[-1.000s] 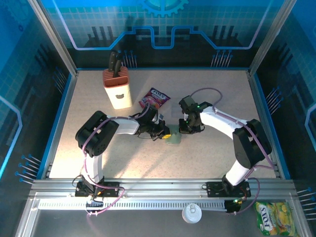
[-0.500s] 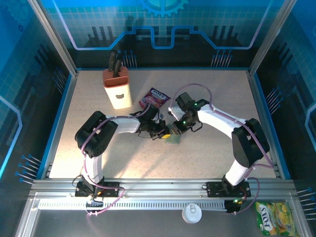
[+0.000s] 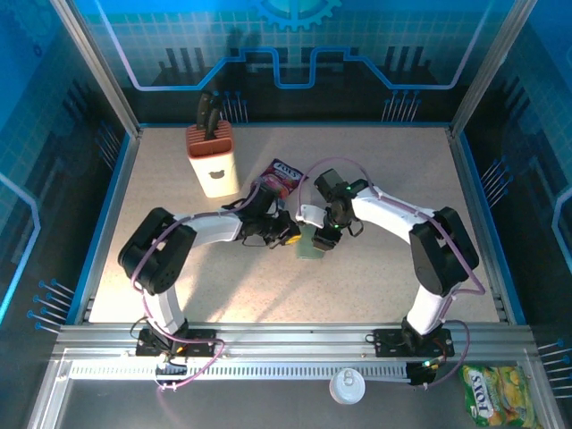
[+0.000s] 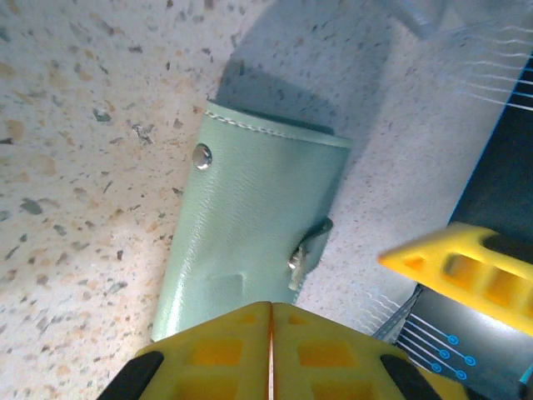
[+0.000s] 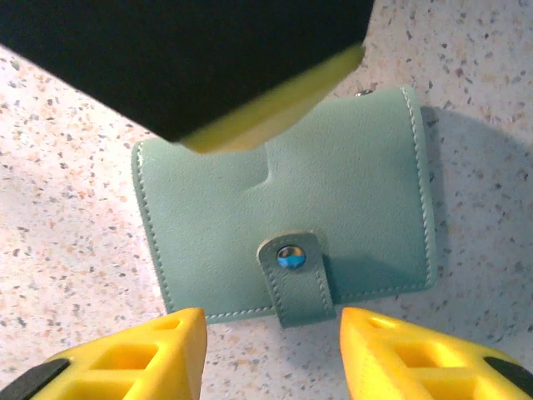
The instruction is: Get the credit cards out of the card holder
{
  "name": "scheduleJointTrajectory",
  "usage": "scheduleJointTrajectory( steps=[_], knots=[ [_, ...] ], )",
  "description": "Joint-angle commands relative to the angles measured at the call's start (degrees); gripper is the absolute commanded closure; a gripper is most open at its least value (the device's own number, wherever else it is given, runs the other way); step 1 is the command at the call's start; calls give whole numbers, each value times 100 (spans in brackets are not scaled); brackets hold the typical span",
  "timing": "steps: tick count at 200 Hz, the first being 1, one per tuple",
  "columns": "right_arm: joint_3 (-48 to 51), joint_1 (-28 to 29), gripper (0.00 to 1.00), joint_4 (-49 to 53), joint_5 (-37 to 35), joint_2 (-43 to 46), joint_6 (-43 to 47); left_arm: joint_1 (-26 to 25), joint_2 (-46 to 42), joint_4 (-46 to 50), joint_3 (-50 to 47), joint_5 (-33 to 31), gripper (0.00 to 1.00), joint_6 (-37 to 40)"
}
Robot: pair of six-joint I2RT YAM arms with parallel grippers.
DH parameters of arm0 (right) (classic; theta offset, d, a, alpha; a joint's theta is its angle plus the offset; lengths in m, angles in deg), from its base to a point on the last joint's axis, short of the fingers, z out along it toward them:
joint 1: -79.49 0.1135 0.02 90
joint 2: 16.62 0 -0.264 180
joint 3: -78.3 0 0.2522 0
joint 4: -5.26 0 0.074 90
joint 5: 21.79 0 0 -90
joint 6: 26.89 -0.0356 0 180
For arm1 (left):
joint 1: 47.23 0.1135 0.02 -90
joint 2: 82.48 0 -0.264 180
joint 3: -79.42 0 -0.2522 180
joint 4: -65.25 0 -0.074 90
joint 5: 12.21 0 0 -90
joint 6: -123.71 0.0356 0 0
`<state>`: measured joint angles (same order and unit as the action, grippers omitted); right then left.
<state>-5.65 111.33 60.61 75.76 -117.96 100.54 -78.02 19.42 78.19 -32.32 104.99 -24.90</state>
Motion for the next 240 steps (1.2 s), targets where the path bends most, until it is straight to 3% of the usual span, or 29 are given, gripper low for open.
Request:
scheduleJointTrajectory(
  steps=[1, 25, 130, 240],
  knots=[
    [-240, 46, 50, 187, 5, -171, 756, 114, -220, -4, -145, -55, 90, -138],
    [-368, 82, 45, 219, -17, -324, 1065, 184, -289, -73, -266, -41, 90, -124],
    [-536, 189, 42, 46, -351, -822, 1576, 486, -347, -542, -684, 186, 90, -203],
    [-114, 262, 77, -492, -616, -847, 1470, 428, -235, -832, -696, 297, 90, -397]
  ],
)
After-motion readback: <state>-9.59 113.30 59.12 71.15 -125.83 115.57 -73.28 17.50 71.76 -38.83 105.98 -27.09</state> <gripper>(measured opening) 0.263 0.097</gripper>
